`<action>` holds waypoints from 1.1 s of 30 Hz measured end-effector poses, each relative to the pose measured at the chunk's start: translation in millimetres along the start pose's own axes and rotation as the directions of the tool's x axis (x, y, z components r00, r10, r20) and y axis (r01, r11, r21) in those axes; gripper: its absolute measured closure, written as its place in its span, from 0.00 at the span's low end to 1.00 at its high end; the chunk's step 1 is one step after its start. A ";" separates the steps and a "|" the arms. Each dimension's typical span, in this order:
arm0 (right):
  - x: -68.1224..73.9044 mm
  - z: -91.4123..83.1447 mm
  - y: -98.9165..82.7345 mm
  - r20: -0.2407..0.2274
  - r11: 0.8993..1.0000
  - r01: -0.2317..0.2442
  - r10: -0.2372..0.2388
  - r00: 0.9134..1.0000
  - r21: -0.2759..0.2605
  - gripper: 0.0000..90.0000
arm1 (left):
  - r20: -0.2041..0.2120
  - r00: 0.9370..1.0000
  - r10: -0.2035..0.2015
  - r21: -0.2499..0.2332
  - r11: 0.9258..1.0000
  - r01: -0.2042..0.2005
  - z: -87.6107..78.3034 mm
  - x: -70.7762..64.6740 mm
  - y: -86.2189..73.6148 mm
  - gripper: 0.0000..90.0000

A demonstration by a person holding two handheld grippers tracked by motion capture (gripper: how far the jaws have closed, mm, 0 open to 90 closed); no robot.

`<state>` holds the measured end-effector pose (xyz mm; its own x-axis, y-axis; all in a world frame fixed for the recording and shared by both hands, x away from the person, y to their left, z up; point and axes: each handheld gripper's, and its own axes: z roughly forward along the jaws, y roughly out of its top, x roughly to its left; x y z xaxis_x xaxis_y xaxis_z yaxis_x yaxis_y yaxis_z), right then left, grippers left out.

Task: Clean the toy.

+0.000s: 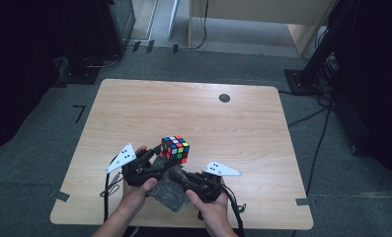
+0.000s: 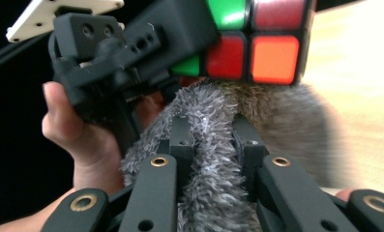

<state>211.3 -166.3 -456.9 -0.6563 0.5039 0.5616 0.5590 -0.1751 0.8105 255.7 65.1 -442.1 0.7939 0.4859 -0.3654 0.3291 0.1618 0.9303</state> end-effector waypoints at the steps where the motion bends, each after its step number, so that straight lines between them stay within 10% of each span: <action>1: 0.4 -2.5 2.6 0.026 1.000 0.015 -0.015 1.000 -0.020 0.84 | -0.002 1.000 -0.003 -0.004 1.000 0.003 -0.7 0.5 0.5 0.38; 7: -35.8 -26.5 12.1 0.205 0.994 -0.007 0.028 0.978 -0.105 0.83 | -0.010 0.998 -0.056 -0.041 0.998 0.055 -9.7 12.3 7.8 0.38; 14: -48.2 -31.3 25.4 0.297 0.979 0.194 -0.166 0.940 -0.066 0.68 | -0.007 0.996 -0.086 -0.023 0.996 0.086 -12.4 22.9 11.5 0.38; 17: -49.4 -34.5 28.9 0.343 0.952 0.298 -0.257 0.903 -0.070 0.63 | -0.011 0.995 -0.098 -0.022 0.995 0.098 -13.5 26.0 12.7 0.38; 21: -47.7 -32.2 27.8 0.307 0.965 0.251 -0.218 0.927 -0.073 0.54 | -0.010 0.994 -0.111 -0.024 0.994 0.111 -13.1 25.5 12.8 0.38; 25: -29.5 -12.8 15.7 0.261 0.940 0.338 -0.317 0.912 -0.037 0.41 | 0.011 0.988 -0.156 -0.036 0.987 0.157 -8.2 21.0 9.8 0.38; 33: 0.1 9.6 4.6 0.237 0.947 0.291 -0.254 0.938 -0.133 0.27 | 0.031 0.972 -0.235 -0.046 0.971 0.236 2.6 11.1 -0.8 0.38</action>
<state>218.6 -158.9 -454.7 -0.6371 0.7178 0.2809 0.2713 -0.1323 0.9533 265.6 68.1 -446.9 0.7099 0.4075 -0.5744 0.4831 0.3117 0.8182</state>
